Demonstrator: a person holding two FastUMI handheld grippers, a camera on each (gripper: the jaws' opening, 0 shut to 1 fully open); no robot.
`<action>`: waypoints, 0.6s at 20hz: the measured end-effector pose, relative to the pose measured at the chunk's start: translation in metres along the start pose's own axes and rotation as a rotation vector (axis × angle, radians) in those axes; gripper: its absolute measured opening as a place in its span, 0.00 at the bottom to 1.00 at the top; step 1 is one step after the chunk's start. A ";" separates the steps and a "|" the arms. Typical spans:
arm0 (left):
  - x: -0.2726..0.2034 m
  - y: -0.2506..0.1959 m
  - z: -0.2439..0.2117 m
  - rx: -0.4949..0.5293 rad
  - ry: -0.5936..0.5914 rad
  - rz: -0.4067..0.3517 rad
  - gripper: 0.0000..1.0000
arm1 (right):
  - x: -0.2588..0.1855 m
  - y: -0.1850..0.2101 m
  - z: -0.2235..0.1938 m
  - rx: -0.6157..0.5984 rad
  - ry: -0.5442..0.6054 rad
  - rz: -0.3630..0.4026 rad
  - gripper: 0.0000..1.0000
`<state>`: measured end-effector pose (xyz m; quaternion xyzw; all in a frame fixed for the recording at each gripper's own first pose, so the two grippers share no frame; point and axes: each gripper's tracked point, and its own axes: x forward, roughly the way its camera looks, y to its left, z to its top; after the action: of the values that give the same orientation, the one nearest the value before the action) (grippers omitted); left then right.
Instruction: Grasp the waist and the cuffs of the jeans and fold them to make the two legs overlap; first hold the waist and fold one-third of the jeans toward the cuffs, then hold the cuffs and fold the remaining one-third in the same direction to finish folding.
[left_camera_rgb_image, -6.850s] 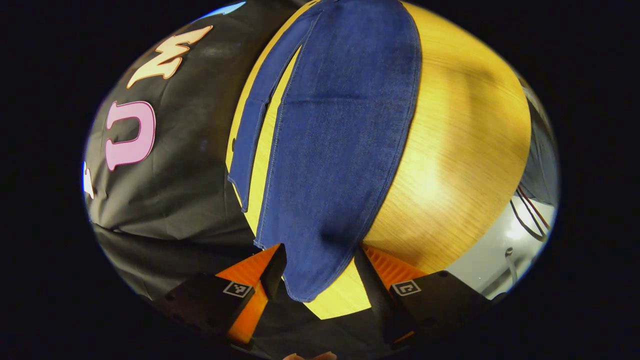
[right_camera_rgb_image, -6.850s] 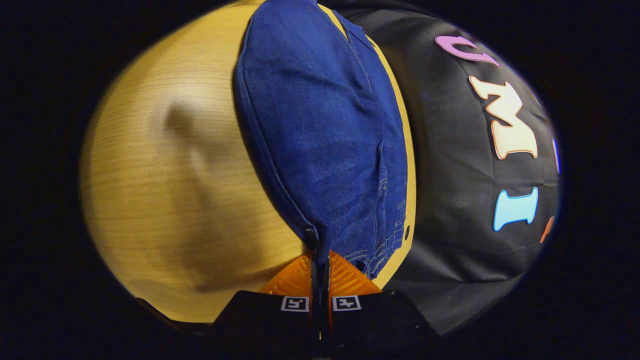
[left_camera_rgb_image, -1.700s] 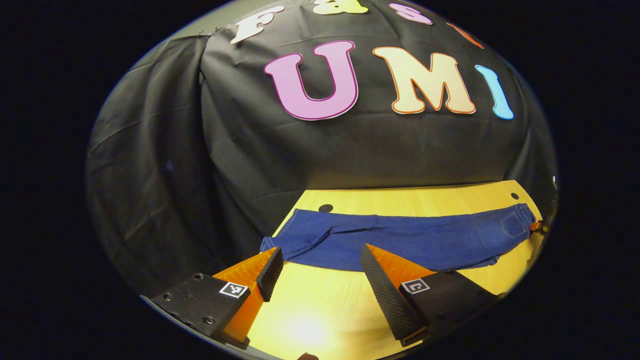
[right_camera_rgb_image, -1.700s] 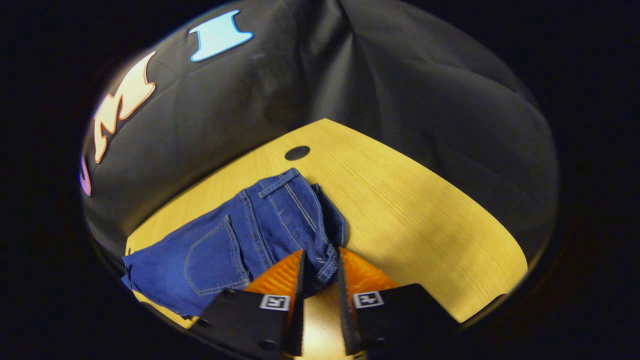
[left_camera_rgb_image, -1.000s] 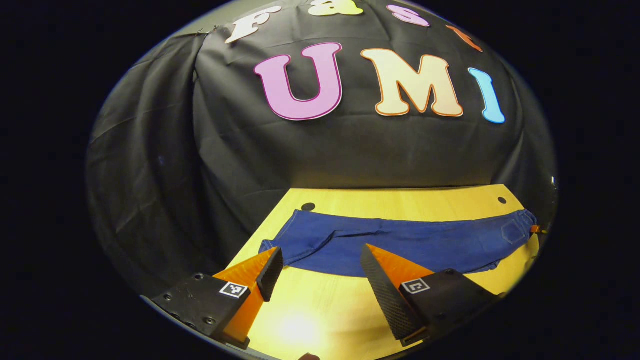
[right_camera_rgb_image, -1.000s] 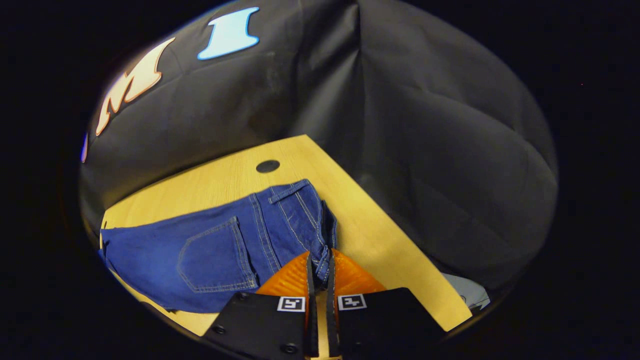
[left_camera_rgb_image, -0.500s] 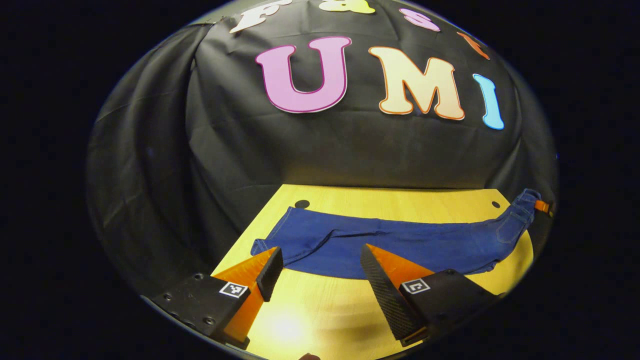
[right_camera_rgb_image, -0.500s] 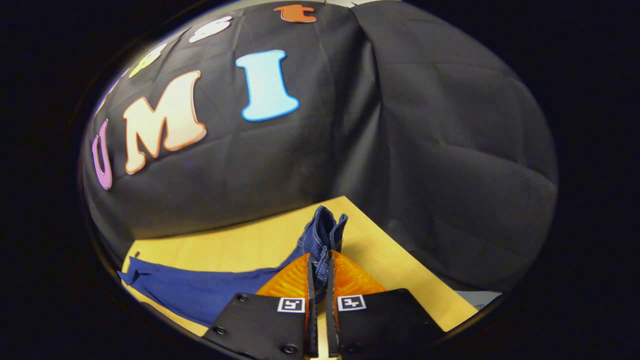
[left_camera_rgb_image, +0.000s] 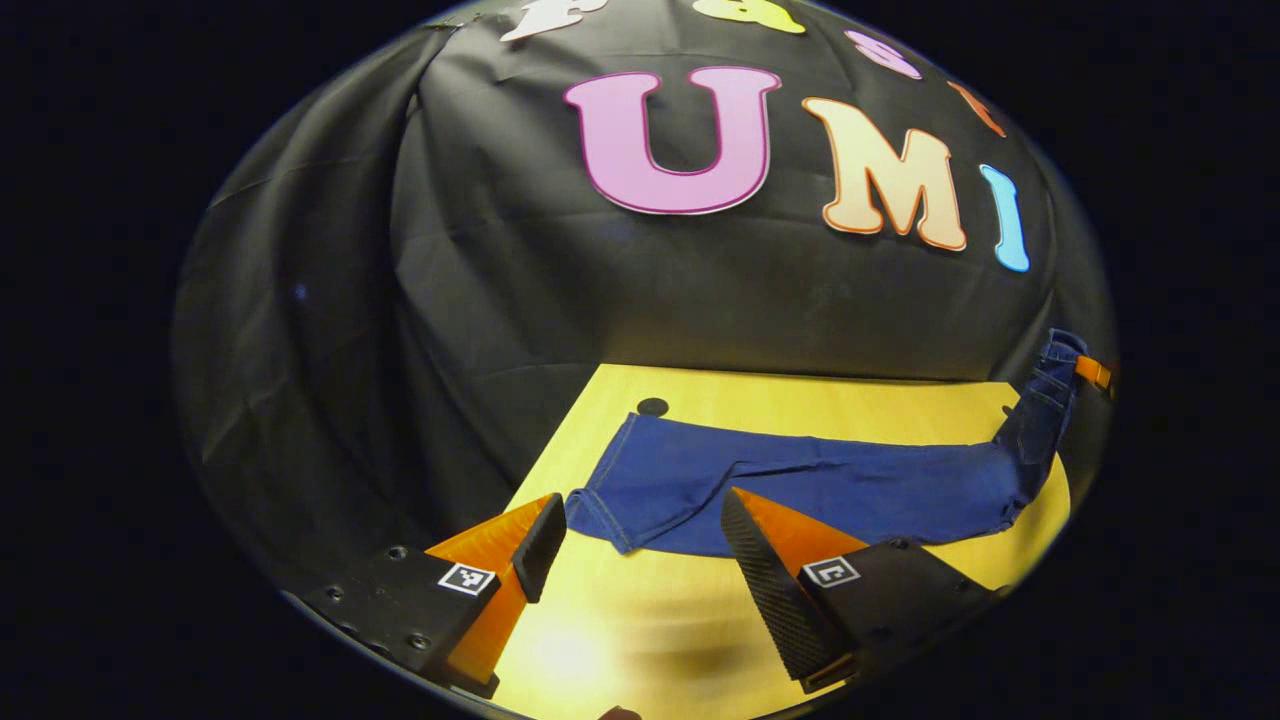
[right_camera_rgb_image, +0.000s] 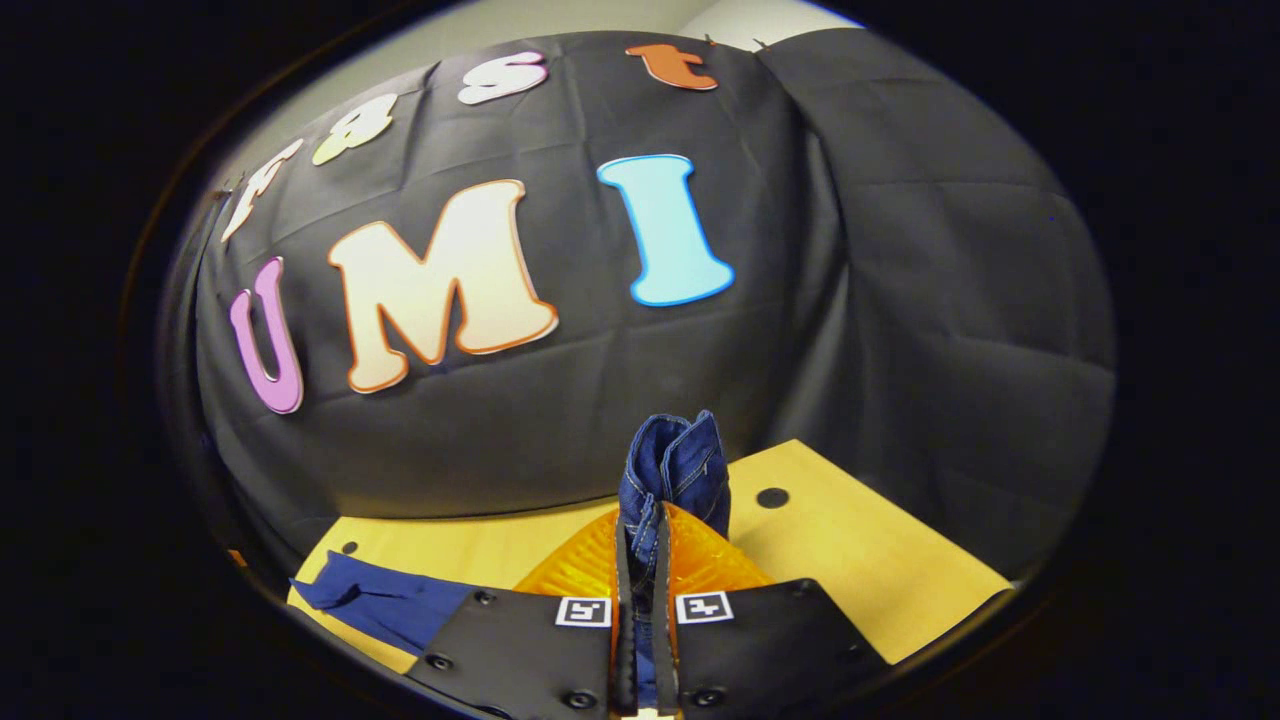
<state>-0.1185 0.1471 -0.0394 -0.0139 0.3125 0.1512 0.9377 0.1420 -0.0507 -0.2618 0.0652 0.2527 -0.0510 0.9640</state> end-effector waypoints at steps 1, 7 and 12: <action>0.003 0.009 -0.002 -0.005 0.007 -0.002 0.96 | -0.002 0.023 0.001 -0.006 -0.006 0.015 0.12; 0.017 0.052 -0.005 0.013 0.021 -0.031 0.95 | -0.011 0.130 -0.012 -0.005 -0.014 0.083 0.09; 0.027 0.083 -0.011 0.030 0.032 -0.044 0.95 | -0.004 0.194 -0.055 -0.013 0.031 0.129 0.12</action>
<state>-0.1290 0.2327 -0.0582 -0.0092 0.3295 0.1255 0.9357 0.1375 0.1493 -0.2878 0.0760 0.2630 0.0141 0.9617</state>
